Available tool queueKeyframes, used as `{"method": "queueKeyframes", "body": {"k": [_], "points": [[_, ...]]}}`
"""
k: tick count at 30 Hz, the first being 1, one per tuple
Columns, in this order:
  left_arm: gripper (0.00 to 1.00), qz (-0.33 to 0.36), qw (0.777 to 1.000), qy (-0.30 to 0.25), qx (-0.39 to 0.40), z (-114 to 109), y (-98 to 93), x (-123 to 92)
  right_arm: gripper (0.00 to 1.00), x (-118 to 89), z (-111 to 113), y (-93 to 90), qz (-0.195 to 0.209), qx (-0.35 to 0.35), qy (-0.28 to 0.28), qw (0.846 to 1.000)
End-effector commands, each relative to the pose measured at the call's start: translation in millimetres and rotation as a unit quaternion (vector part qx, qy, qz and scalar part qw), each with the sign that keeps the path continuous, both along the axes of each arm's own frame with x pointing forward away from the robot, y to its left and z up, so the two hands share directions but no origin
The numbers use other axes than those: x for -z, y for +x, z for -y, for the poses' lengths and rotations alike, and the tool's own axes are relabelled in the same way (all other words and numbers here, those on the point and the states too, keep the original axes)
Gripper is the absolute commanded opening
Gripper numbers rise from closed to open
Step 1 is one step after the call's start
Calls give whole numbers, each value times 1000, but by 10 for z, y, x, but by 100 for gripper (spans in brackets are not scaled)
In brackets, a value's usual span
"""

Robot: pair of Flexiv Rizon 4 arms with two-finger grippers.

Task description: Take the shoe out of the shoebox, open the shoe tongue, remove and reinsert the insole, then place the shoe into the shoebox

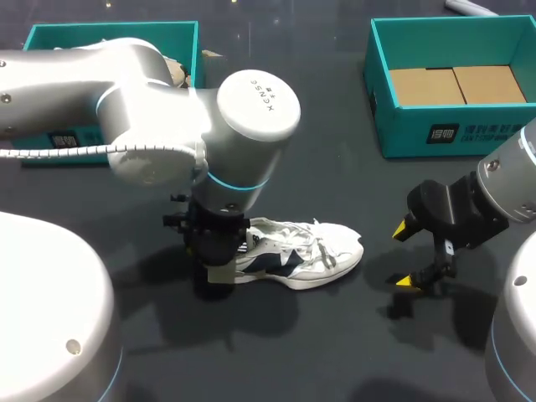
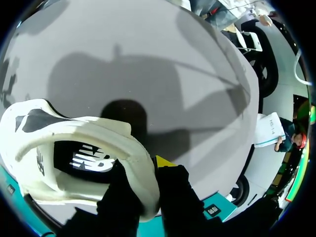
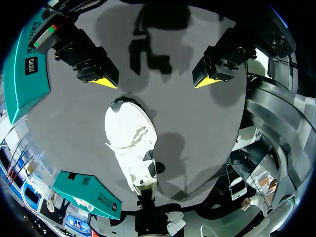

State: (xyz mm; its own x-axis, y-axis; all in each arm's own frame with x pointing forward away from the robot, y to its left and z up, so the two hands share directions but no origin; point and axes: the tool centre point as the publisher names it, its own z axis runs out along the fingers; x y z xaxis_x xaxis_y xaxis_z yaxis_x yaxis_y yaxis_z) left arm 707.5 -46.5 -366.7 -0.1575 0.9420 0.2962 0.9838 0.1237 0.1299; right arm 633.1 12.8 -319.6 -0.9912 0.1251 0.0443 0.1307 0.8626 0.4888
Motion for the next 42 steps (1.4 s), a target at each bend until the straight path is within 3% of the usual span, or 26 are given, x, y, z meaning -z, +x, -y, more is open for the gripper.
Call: {"method": "queueKeyframes", "body": {"k": [1, 3, 4, 7, 13, 19, 24, 28, 42], "points": [[29, 1, 1000, -1, 2, 3, -4, 17, 100, -4, -3, -17, 1, 1, -1, 1000], [52, 3, 1000, -3, 2, 9, -3, 0, 100, -4, -3, -17, 1, 1, -1, 1000], [73, 5, 1000, -5, 2, 10, -2, -15, 100, -4, -3, -17, 1, 1, -1, 1000], [100, 11, 1000, -10, 2, 9, 2, -75, 100, -4, -3, -17, 1, 1, -1, 1000], [100, 43, 998, -43, -3, 19, -26, -373, 100, -4, -3, -17, 1, 1, -1, 1000], [100, 62, 989, -127, -45, -9, -36, -745, 100, -4, -3, -17, 1, 1, -1, 1000], [100, 55, 969, -208, -119, -70, -74, -961, 100, -4, -3, -17, 1, 1, -1, 1000], [100, 30, 941, -283, -182, -151, -130, -1084, 100, -4, -3, -17, 1, 1, -1, 1000], [100, 30, 941, -283, -182, -151, -130, -1084, 100, -4, -3, -17, 1, 1, -1, 1000]]}}
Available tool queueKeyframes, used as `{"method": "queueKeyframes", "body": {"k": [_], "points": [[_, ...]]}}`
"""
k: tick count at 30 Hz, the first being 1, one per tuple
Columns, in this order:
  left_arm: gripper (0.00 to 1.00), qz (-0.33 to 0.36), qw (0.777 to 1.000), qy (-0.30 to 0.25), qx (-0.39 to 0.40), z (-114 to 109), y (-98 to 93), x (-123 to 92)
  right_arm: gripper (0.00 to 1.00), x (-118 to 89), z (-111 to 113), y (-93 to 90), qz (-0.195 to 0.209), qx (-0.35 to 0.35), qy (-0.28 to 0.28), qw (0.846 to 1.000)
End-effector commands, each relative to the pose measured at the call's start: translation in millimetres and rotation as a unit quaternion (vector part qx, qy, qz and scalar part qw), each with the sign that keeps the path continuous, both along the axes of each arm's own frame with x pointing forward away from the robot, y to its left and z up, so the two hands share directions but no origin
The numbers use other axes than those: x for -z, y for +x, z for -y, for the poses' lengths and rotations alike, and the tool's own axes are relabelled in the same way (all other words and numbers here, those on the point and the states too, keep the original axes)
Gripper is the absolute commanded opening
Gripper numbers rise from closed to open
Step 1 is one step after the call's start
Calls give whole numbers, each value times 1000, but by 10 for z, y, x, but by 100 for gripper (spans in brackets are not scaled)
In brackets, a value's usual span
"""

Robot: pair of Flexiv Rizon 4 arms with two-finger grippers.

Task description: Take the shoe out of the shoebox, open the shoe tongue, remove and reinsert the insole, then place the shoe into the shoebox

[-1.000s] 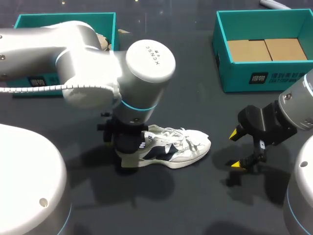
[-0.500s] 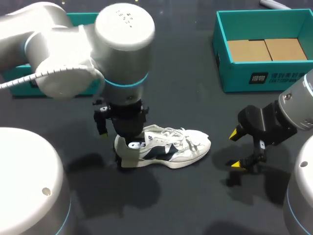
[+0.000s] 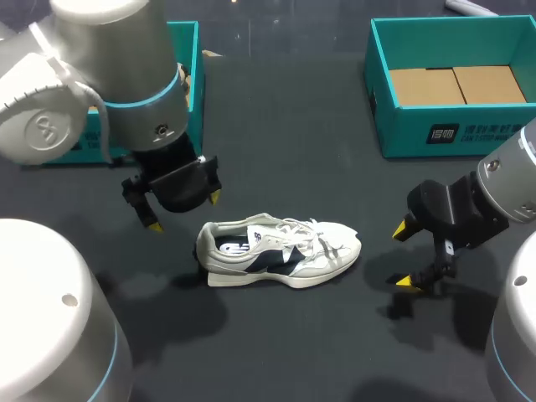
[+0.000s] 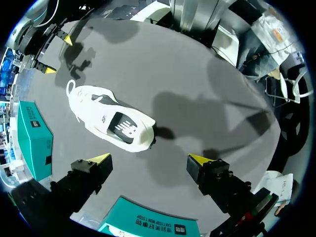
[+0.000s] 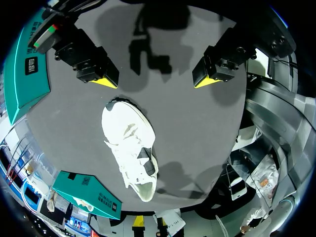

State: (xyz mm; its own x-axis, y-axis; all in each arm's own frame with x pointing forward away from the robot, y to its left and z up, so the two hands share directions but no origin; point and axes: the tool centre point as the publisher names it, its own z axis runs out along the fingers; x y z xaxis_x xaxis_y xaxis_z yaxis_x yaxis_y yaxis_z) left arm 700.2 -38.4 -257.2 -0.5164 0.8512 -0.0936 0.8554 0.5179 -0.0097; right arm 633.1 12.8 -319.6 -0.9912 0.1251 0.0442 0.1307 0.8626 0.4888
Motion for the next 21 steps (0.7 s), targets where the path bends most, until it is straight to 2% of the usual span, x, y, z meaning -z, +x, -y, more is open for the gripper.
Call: {"method": "queueKeyframes", "body": {"k": [1, 2, 4, 10, 15, 21], "points": [[100, 45, 997, -69, 0, -71, -57, 11, 100, -4, -3, -17, 1, 1, -1, 1000], [100, 45, 997, -69, 0, -71, -57, 11, 100, -4, -3, -17, 1, 1, -1, 1000], [100, 39, 993, -88, -68, -111, 4, -5, 100, -4, -3, -17, 1, 1, -1, 1000], [100, 25, 976, -136, -168, -307, 23, 77, 100, -4, -3, -17, 1, 1, -1, 1000], [100, 8, 952, -192, -237, -447, -4, 131, 100, -4, -3, -17, 1, 1, -1, 1000], [100, -21, 921, -268, -284, -548, -23, 224, 100, -4, -3, -17, 1, 1, -1, 1000]]}}
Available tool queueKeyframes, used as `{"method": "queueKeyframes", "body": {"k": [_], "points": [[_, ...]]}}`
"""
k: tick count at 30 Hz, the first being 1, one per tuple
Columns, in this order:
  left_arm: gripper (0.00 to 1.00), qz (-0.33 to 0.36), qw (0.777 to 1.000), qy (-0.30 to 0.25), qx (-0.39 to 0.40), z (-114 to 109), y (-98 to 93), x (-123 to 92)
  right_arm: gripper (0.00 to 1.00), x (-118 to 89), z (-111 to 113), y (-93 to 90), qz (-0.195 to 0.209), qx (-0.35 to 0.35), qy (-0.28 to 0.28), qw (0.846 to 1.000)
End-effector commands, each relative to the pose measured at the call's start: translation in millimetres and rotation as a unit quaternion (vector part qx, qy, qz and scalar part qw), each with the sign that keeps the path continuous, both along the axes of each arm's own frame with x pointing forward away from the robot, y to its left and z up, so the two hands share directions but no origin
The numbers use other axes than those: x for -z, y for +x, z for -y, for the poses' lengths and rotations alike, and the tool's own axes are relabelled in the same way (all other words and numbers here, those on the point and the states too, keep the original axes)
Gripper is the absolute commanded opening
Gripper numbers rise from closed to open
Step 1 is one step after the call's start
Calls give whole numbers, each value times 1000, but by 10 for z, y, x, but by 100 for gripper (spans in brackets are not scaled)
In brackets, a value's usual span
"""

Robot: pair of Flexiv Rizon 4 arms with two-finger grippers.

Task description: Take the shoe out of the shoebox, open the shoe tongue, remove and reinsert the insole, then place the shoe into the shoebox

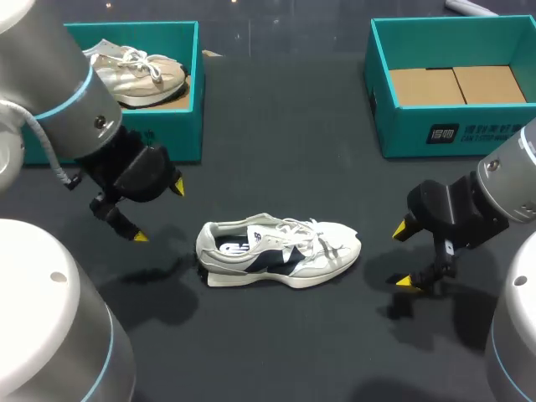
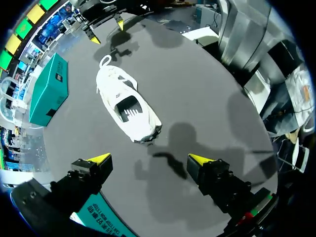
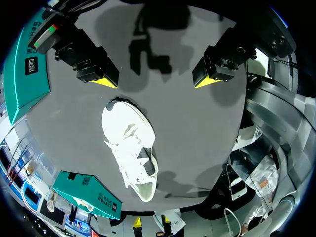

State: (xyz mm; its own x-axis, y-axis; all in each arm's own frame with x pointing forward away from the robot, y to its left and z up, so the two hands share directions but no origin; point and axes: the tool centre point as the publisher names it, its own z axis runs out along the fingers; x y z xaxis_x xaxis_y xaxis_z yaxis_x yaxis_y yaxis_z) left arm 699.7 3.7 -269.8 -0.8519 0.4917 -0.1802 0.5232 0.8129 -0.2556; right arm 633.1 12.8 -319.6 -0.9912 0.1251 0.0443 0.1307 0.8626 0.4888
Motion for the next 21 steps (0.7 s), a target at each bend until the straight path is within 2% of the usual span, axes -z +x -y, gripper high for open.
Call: {"method": "queueKeyframes", "body": {"k": [1, 6, 7, 8, 18, 21], "points": [[100, 58, 983, -154, -78, -129, -26, 117, 100, -4, -3, -16, 1, 1, -1, 1000], [100, 41, 967, -220, -121, -171, -34, 238, 100, -4, -3, -16, 1, 1, -1, 1000], [100, 28, 966, -221, -129, -182, -18, 261, 100, -4, -3, -16, 1, 1, -1, 1000], [100, 1, 975, -190, -115, -182, 21, 279, 100, -4, -3, -16, 1, 1, -1, 1000], [100, 1, 975, -190, -115, -182, 21, 279, 100, -4, -3, -16, 1, 1, -1, 1000], [100, -13, 964, -235, -126, -218, 30, 444, 100, -4, -3, -16, 1, 1, -1, 1000]]}}
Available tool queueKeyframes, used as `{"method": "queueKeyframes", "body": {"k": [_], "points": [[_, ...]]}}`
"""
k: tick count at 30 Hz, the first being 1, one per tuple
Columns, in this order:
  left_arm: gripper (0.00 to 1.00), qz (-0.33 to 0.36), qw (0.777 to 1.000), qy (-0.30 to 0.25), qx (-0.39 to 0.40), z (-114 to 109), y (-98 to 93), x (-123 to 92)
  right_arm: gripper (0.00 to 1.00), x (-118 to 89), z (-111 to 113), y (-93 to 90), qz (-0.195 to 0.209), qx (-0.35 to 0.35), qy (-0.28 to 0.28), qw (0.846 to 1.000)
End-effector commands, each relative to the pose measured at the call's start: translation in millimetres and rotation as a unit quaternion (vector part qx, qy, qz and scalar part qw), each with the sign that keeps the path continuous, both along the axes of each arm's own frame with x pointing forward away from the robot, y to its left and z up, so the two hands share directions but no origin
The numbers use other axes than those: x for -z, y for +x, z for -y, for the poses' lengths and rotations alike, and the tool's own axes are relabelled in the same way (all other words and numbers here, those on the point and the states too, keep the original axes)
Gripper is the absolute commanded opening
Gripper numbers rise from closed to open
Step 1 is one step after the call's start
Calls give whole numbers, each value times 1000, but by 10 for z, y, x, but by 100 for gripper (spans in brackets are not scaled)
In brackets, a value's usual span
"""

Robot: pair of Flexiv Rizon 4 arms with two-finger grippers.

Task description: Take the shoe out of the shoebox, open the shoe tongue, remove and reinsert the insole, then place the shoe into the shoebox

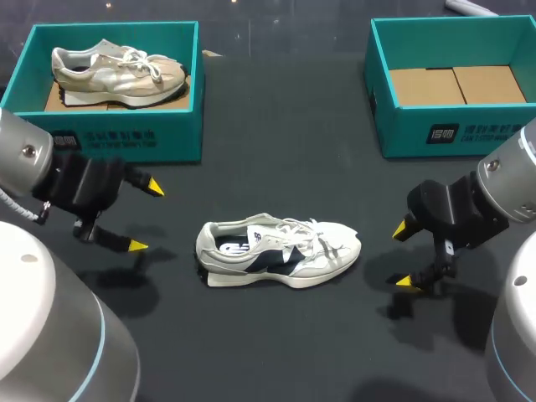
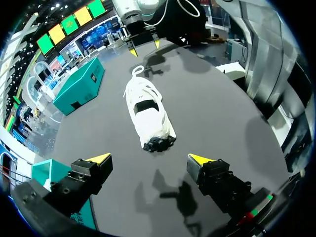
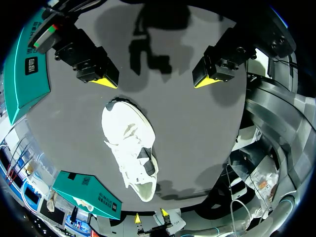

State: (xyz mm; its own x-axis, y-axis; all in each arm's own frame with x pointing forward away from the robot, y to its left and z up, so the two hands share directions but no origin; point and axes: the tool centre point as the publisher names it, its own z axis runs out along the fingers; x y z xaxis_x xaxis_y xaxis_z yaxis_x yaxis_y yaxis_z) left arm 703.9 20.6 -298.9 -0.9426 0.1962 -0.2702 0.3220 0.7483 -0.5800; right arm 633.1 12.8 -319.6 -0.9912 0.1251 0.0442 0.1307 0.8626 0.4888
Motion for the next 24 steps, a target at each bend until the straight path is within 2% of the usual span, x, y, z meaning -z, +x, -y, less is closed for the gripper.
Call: {"method": "queueKeyframes", "body": {"k": [1, 5, 11, 12, 14, 24], "points": [[100, 2, 997, -72, -18, -89, 6, 198, 100, -4, -3, -17, 1, 1, -1, 1000], [100, -15, 990, -138, -26, -210, 54, 373, 100, -4, -3, -17, 1, 1, -1, 1000], [100, -32, 980, -192, -33, -261, 24, 547, 100, -4, -3, -17, 1, 1, -1, 1000], [100, -52, 978, -199, -38, -264, 28, 577, 100, -4, -3, -17, 1, 1, -1, 1000], [100, -87, 976, -195, -48, -248, 52, 611, 100, -4, -3, -17, 1, 1, -1, 1000], [100, -87, 976, -195, -48, -248, 52, 611, 100, -4, -3, -17, 1, 1, -1, 1000]]}}
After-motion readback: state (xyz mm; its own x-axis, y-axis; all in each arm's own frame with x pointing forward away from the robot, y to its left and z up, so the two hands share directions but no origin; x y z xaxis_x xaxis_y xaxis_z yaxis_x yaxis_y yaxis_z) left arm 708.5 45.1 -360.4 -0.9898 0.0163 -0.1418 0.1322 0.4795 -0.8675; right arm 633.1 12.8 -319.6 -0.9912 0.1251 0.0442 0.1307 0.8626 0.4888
